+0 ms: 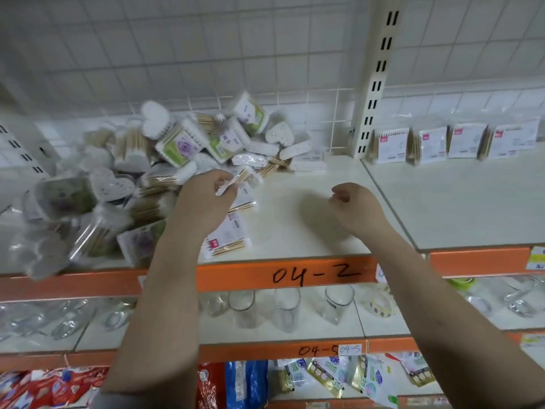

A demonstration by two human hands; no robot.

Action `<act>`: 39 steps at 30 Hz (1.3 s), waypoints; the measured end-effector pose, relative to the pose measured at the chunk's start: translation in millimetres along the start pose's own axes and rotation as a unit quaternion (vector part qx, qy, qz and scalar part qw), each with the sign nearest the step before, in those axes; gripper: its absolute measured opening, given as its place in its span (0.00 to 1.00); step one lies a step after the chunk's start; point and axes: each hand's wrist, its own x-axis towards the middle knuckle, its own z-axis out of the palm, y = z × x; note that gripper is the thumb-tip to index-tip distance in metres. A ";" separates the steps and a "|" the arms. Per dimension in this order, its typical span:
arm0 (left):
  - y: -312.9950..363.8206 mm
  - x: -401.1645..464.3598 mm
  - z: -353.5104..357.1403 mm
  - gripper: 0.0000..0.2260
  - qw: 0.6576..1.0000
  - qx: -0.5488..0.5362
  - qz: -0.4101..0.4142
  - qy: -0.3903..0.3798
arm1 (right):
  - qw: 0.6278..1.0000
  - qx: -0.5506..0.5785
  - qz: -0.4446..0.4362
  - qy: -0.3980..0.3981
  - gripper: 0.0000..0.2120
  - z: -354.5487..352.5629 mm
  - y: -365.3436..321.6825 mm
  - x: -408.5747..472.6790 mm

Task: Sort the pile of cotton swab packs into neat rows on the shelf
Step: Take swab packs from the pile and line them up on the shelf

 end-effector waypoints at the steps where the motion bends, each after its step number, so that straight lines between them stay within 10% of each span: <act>1: -3.6 -1.3 -4.8 0.12 1.000 -0.003 -0.001 0.001 | 1.000 0.002 0.000 -0.006 0.17 4.5 -3.8 -2.5; 21: 16.1 44.5 27.8 0.10 1.000 -0.007 0.007 0.016 | 0.990 -0.081 -0.119 -0.011 0.18 -8.4 -15.3 75.6; 39: 15.9 69.2 46.5 0.10 0.998 0.009 -0.009 0.063 | 0.727 -0.433 -0.507 -0.161 0.34 -3.4 -87.2 186.0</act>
